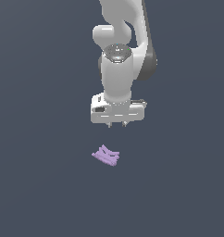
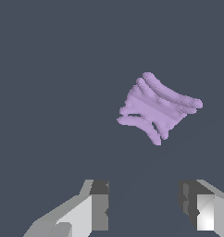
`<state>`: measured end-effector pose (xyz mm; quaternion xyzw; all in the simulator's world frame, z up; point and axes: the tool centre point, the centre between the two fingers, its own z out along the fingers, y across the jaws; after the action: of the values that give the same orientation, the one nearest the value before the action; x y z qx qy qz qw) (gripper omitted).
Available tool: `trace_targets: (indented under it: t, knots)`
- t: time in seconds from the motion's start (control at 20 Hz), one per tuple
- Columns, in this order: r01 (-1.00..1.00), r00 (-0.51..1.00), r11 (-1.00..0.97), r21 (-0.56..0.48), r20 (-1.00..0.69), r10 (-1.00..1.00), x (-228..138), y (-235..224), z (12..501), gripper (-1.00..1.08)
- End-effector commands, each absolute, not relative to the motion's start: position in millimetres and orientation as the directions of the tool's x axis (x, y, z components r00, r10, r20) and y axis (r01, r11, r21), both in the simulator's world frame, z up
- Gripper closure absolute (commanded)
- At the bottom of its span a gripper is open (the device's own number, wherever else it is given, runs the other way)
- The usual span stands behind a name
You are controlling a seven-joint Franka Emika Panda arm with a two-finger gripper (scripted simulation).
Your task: Pick up the object and move it to a goal position.
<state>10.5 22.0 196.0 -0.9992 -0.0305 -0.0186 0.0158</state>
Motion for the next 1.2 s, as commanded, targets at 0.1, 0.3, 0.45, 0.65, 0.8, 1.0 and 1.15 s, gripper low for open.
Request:
trace_targets:
  t: [0.1, 0.3, 0.45, 0.65, 0.8, 1.0, 1.15]
  knots:
    - [0.100, 0.994, -0.994, -0.035, 0.041, 0.098, 13.5, 19.3, 192.5, -0.20]
    - [0.152, 0.988, -0.988, -0.041, 0.046, 0.150, 17.6, 15.7, 187.8, -0.20]
    - [0.201, 0.979, -0.978, -0.047, 0.052, 0.199, 21.5, 12.2, 183.3, -0.20]
    - [0.278, 0.959, -0.959, -0.056, 0.063, 0.275, 27.5, 6.4, 176.2, -0.20]
    - [0.337, 0.940, -0.939, -0.062, 0.074, 0.332, 32.2, 1.8, 170.7, -0.20]
    - [0.412, 0.909, -0.908, -0.069, 0.090, 0.406, 38.2, -4.5, 163.4, -0.20]
    - [0.467, 0.882, -0.881, -0.073, 0.104, 0.459, 42.6, -9.5, 157.9, -0.20]
